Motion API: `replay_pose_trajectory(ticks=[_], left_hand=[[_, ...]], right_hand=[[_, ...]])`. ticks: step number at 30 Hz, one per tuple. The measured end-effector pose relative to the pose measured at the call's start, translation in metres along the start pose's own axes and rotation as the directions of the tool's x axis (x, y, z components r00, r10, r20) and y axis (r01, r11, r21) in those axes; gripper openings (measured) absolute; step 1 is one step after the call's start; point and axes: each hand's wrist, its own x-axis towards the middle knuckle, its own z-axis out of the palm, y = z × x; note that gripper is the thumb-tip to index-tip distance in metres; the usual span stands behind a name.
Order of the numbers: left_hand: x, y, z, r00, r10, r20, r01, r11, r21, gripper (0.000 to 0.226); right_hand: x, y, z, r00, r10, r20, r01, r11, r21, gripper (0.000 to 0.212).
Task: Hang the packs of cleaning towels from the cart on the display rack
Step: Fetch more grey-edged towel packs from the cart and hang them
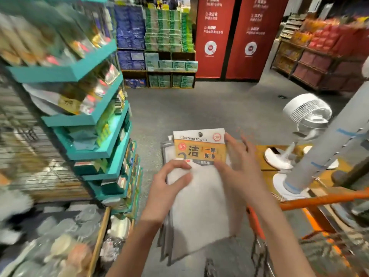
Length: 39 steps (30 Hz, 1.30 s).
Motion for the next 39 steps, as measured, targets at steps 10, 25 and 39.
replay_pose_trajectory(ticks=[10, 25, 39], left_hand=[[0.055, -0.023, -0.099, 0.914, -0.029, -0.404, 0.054, 0.997, 0.048, 0.014], [0.048, -0.022, -0.207, 0.455, -0.037, -0.889, 0.154, 0.987, 0.037, 0.022], [-0.042, -0.026, -0.298, 0.278, 0.018, -0.960, 0.078, 0.996, 0.041, 0.056]], right_hand=[[0.107, -0.039, 0.125, 0.927, -0.180, 0.328, 0.114, 0.971, 0.209, 0.063], [0.172, -0.143, 0.313, 0.592, -0.492, 0.638, 0.114, 0.835, 0.539, 0.046], [0.095, -0.215, 0.433, 0.269, -0.478, 0.836, -0.109, 0.848, 0.519, 0.024]])
